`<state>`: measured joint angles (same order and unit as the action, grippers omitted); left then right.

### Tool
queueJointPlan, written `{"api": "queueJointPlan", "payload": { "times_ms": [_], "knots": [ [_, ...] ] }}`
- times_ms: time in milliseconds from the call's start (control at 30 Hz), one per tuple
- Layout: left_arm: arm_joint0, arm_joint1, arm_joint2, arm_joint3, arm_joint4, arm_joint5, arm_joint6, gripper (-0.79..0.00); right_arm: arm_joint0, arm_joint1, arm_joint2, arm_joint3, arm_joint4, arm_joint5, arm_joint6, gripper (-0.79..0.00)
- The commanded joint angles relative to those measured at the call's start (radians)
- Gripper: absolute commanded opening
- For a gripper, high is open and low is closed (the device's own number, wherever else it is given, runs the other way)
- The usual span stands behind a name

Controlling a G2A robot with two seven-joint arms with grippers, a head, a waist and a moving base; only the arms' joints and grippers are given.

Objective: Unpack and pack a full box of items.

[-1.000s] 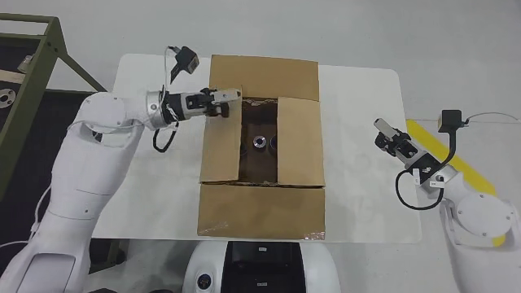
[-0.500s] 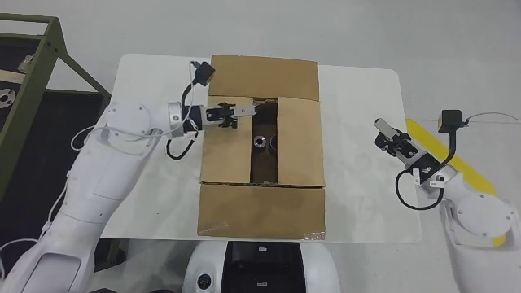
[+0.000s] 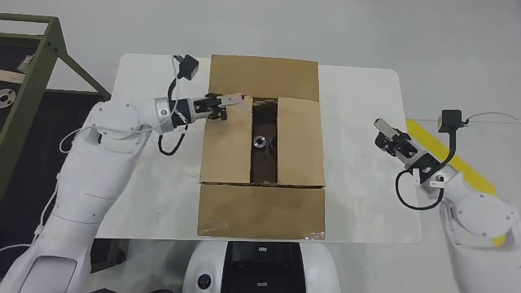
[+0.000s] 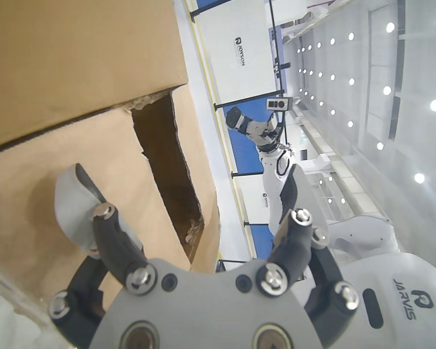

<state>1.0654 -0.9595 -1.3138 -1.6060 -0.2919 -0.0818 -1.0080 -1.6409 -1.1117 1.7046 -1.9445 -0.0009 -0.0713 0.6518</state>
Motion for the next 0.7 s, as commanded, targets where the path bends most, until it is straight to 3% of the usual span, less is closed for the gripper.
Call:
{"api": "queueJointPlan", "payload": {
  "times_ms": [0,267,467,667],
  "knots": [
    [0.001,0.003,-0.032,0.007,-0.032,-0.006,0.006,0.000,0.000,0.000,0.000,0.000,0.000,0.000,0.000,0.000],
    [-0.024,0.009,-0.137,0.102,-0.083,-0.066,0.106,0.000,0.000,0.000,0.000,0.000,0.000,0.000,0.000,0.000],
    [-0.056,0.007,-0.139,0.181,0.004,-0.107,0.210,0.000,0.000,0.000,0.000,0.000,0.000,0.000,0.000,0.000],
    [-0.098,-0.002,-0.098,0.269,0.037,-0.116,0.245,0.000,0.000,0.000,0.000,0.000,0.000,0.000,0.000,0.000]
  ]
}}
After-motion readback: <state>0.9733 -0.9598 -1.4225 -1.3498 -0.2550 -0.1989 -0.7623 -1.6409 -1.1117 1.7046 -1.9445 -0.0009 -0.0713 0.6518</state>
